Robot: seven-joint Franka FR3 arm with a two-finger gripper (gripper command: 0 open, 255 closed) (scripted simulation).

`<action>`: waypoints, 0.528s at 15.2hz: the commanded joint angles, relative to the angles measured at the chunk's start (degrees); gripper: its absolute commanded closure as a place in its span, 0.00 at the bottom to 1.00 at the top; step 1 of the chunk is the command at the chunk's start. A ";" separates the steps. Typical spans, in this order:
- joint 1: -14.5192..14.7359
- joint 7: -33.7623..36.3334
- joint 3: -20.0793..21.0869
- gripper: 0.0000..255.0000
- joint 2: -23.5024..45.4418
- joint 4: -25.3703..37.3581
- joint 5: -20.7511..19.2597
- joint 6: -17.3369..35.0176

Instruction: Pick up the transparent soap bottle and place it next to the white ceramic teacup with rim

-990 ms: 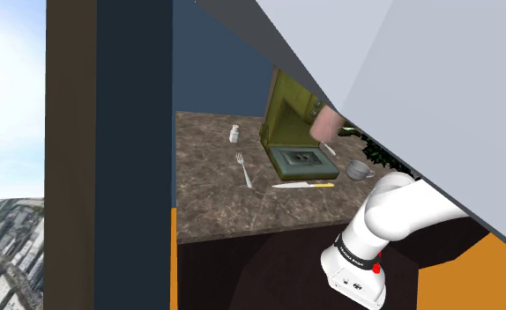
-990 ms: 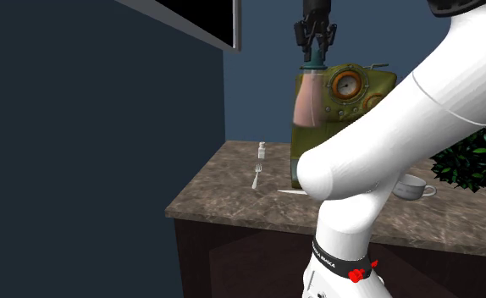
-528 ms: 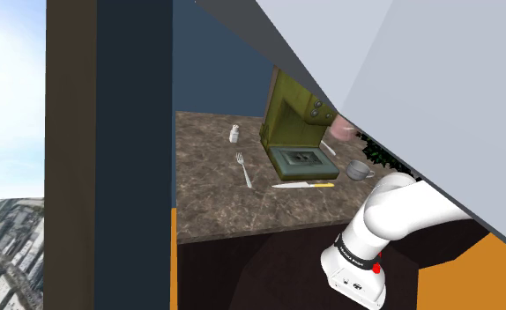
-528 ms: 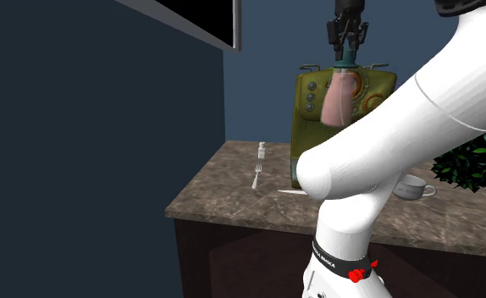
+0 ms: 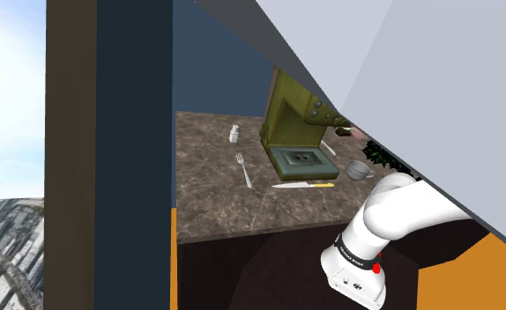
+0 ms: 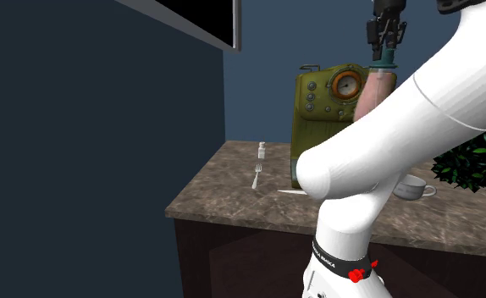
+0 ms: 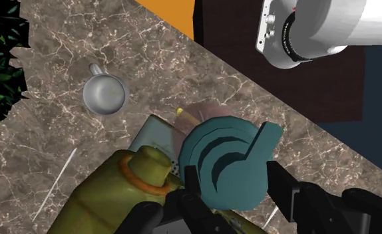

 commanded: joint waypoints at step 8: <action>0.42 -9.70 -9.26 1.00 1.61 3.48 -5.00 1.95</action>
